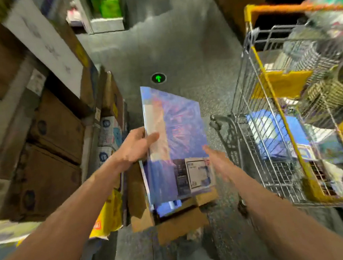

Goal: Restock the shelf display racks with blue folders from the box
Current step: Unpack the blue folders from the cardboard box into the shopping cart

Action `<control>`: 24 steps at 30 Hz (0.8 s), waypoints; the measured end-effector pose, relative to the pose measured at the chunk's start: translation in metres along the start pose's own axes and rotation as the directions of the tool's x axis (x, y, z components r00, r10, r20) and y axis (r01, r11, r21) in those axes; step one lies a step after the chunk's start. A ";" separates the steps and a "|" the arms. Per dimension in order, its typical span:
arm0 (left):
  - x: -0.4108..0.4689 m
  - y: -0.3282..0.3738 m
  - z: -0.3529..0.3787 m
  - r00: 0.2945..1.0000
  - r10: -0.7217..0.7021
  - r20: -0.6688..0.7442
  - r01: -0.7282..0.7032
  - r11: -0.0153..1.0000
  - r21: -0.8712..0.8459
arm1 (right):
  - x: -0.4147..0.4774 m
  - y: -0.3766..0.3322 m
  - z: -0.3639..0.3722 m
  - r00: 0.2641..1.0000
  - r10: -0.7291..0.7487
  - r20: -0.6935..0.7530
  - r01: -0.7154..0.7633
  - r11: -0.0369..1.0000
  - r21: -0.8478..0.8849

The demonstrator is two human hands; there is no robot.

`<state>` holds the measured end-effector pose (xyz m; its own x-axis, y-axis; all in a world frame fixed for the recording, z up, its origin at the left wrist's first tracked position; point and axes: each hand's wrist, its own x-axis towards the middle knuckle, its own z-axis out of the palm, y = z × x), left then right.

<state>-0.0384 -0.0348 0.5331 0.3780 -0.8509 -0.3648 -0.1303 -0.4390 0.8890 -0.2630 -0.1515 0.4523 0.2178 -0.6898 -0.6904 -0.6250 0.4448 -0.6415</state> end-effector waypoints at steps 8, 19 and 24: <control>-0.062 0.051 0.010 0.996 0.048 0.075 -0.043 0.997 -0.065 | -0.088 0.041 -0.054 0.999 0.041 -0.029 -0.026 0.909 0.415; -0.095 0.118 0.093 0.975 0.159 0.158 -0.159 0.987 -0.011 | -0.188 0.068 -0.139 0.956 0.047 -0.288 0.125 0.826 0.550; -0.092 0.141 0.172 0.979 0.165 0.117 -0.161 0.986 -0.048 | -0.210 0.096 -0.194 0.905 0.079 -0.419 0.183 0.815 0.549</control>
<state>-0.2488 -0.0684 0.6442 0.2410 -0.9397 -0.2427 -0.1449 -0.2821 0.9484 -0.5139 -0.0749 0.6005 -0.1666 -0.8282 -0.5351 -0.0576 0.5500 -0.8332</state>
